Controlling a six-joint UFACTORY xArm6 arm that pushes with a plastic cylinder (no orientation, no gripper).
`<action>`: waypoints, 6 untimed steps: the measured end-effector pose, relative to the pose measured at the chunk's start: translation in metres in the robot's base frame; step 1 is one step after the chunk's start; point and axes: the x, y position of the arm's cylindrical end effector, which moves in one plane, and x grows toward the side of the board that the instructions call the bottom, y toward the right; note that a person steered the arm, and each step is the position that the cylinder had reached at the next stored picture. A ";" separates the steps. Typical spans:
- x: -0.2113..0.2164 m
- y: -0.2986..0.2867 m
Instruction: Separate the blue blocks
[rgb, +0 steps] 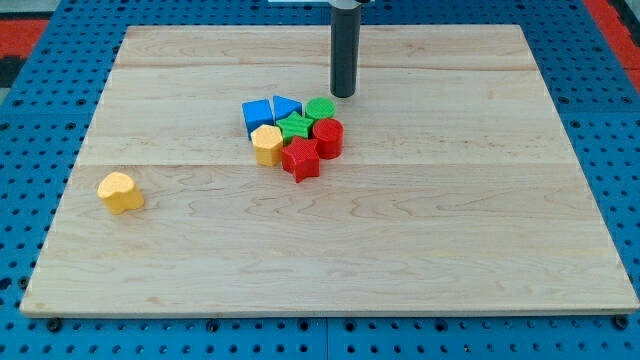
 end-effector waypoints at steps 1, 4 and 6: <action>0.000 0.000; 0.003 -0.005; -0.015 -0.030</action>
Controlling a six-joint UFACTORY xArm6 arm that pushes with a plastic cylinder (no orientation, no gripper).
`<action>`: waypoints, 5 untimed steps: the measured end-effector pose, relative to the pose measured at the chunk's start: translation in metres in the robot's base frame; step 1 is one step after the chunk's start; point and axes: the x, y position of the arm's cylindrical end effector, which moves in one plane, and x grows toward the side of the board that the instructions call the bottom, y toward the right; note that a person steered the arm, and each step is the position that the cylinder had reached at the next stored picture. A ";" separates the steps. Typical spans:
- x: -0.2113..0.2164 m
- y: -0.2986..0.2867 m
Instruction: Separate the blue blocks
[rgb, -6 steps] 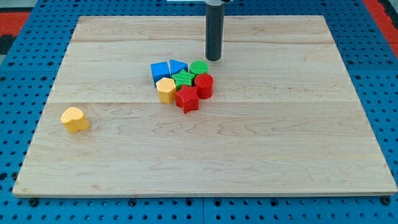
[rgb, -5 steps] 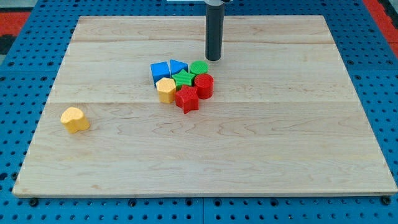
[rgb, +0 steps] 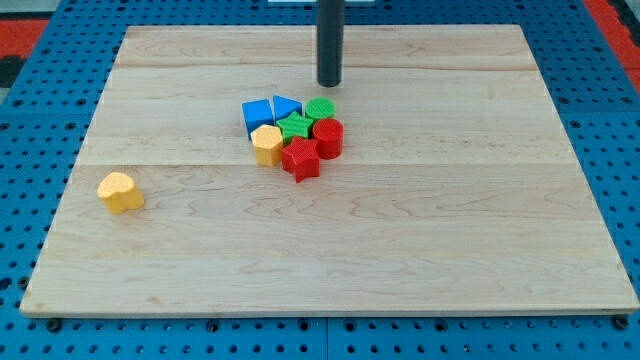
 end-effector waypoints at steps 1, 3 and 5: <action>0.036 -0.045; 0.114 -0.119; 0.158 -0.051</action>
